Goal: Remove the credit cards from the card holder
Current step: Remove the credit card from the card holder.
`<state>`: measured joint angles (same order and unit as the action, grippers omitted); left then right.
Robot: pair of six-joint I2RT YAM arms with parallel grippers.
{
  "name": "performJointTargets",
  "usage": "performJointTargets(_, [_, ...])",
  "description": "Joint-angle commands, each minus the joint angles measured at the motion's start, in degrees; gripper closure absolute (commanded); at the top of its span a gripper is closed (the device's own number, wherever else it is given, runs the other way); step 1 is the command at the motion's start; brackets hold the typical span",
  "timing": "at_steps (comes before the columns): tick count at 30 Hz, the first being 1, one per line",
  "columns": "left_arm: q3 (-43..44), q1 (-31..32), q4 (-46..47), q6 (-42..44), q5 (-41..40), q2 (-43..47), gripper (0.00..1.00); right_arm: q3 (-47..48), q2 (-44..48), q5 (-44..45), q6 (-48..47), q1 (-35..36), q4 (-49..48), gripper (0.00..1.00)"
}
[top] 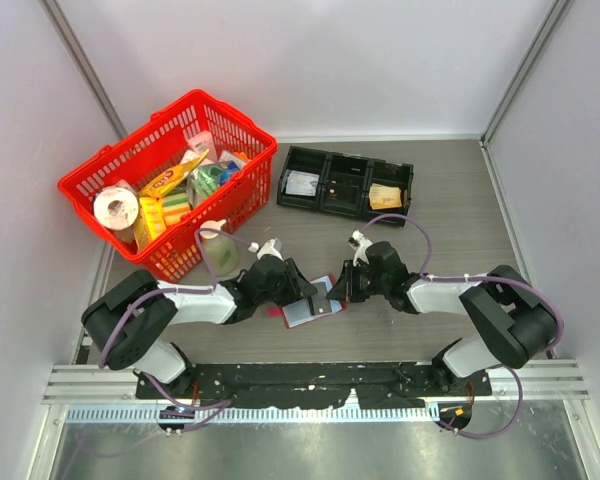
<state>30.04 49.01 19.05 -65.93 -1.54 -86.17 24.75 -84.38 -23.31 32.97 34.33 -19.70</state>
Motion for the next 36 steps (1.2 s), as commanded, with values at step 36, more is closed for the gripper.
performJointTargets(36, [-7.54,0.12,11.26,-4.99,8.83,-1.81,0.68,-0.58,-1.40,0.90,-0.45,-0.40,2.74,0.93])
